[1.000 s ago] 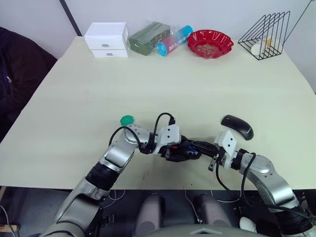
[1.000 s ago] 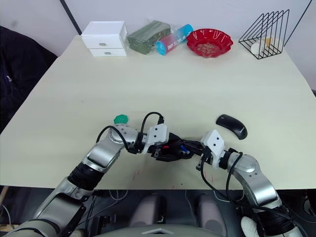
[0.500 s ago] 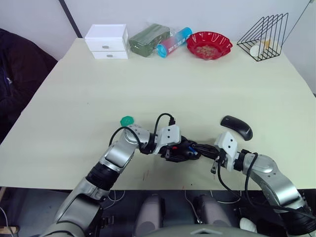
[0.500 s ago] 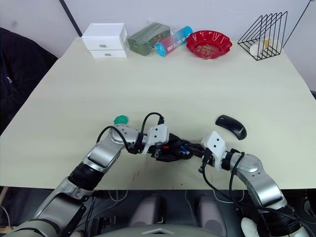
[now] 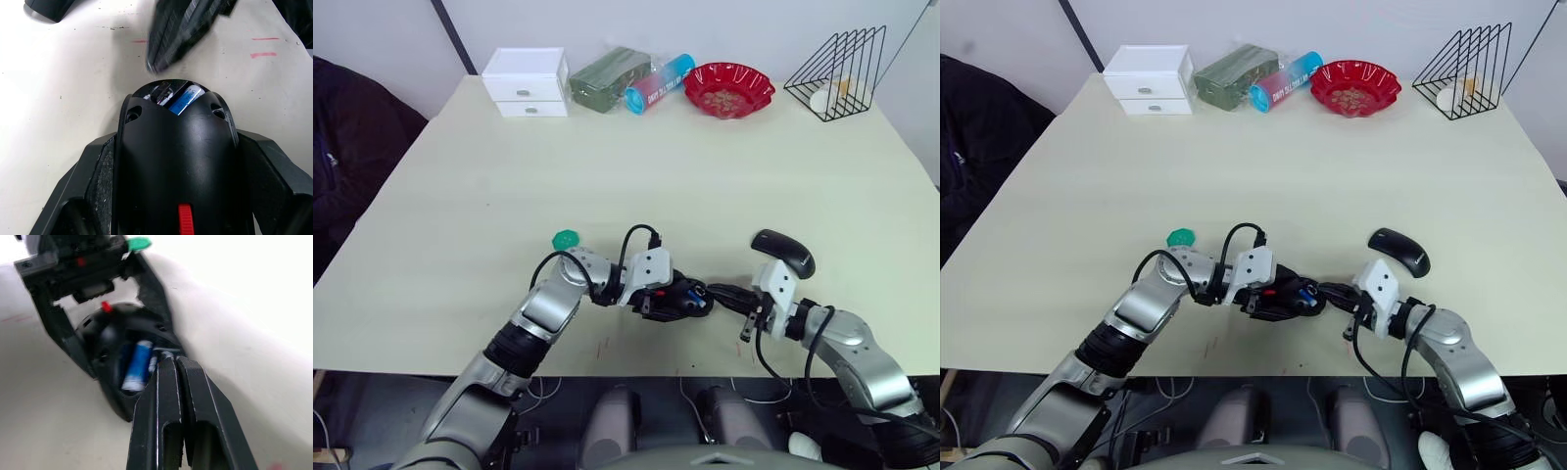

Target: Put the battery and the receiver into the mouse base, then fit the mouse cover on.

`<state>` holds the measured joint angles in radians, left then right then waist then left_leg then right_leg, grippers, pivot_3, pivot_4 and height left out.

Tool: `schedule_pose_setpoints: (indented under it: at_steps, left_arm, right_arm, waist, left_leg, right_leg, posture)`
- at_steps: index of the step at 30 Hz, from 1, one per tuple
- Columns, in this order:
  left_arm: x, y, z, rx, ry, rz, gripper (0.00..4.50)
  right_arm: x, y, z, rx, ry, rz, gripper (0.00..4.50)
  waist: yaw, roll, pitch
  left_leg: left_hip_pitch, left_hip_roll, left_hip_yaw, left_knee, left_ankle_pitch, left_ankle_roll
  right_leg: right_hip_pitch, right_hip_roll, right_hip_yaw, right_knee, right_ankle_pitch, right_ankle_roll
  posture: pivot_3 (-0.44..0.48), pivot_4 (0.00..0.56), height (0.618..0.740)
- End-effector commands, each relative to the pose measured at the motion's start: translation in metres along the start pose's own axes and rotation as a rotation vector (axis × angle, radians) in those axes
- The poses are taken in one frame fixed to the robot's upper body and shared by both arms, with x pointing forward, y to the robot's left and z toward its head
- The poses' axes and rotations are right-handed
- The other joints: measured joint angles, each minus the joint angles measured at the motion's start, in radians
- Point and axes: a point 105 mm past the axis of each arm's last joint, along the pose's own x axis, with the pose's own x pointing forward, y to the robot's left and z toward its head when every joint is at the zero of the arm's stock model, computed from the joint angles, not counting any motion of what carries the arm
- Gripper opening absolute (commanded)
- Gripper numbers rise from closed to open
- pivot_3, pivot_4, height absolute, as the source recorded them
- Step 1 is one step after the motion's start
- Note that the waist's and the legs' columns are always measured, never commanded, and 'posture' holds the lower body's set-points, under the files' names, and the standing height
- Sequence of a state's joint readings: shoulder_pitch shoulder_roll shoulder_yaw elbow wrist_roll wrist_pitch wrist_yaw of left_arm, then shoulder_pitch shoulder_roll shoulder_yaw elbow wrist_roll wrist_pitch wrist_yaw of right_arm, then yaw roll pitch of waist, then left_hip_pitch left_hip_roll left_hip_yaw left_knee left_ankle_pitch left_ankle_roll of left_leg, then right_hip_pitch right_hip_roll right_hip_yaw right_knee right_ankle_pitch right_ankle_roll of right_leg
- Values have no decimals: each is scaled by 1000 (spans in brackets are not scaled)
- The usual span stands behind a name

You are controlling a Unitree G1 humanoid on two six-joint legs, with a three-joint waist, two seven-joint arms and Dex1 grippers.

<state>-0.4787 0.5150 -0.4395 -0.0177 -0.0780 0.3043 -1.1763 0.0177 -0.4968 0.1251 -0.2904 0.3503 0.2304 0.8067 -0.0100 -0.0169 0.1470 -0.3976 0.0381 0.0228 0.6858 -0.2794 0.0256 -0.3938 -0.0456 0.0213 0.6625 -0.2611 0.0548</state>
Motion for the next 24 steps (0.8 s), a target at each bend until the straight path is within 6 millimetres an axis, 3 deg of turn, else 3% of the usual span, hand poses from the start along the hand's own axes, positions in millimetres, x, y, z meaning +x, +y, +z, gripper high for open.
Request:
schedule_pose_setpoints:
  at_steps: [1,10,14,17,19,21,22,24]
  left_arm:
    - [4,-8,-7,-21,31,-38,2969]
    - [3,-9,-3,-25,18,-36,2969]
    - [3,-11,-3,-36,15,-39,2969]
    - [2,-10,-2,-44,12,-27,2969]
    - [2,-10,-2,-47,11,-26,2969]
    - [2,-9,-1,-50,7,-21,2969]
    - [1,-9,0,-50,5,-20,3769]
    - [1,-8,0,-50,4,-19,4394]
  right_arm:
    - [-23,-13,21,-96,-98,-16,69]
    - [-70,-20,21,-165,-115,2,69]
    - [-96,-13,25,-128,-159,22,69]
    - [-110,-11,21,-103,-138,38,633]
    - [-114,-9,20,-96,-129,58,1801]
    - [-118,-9,20,-104,-129,55,2610]
    - [-120,-8,20,-94,-130,61,3181]
    - [-123,-7,19,-86,-130,68,3998]
  waist:
    - [0,0,0]
    - [2,0,0]
    - [5,0,0]
    - [3,0,0]
    - [2,1,0]
    - [3,0,0]
    - [3,0,0]
    - [4,1,1]
  left_leg:
    - [0,0,0,0,0,0]
    - [0,0,0,0,0,0]
    - [0,0,0,0,0,0]
    - [0,0,1,0,0,0]
    - [1,0,1,0,0,0]
    - [1,0,1,0,0,0]
    - [0,0,1,0,0,0]
    - [0,0,1,0,0,0]
  right_leg:
    - [0,0,0,0,0,0]
    - [0,0,0,0,0,0]
    - [0,0,1,-1,0,0]
    - [0,0,1,0,0,0]
    - [0,0,1,0,0,0]
    - [0,0,1,0,0,0]
    - [0,0,1,0,0,0]
    - [0,0,1,-1,0,0]
  posture:
    - [0,150,740]
    - [0,150,740]
    - [0,150,740]
    - [0,150,740]
    - [0,150,740]
    - [0,150,740]
    - [0,150,740]
    - [0,150,740]
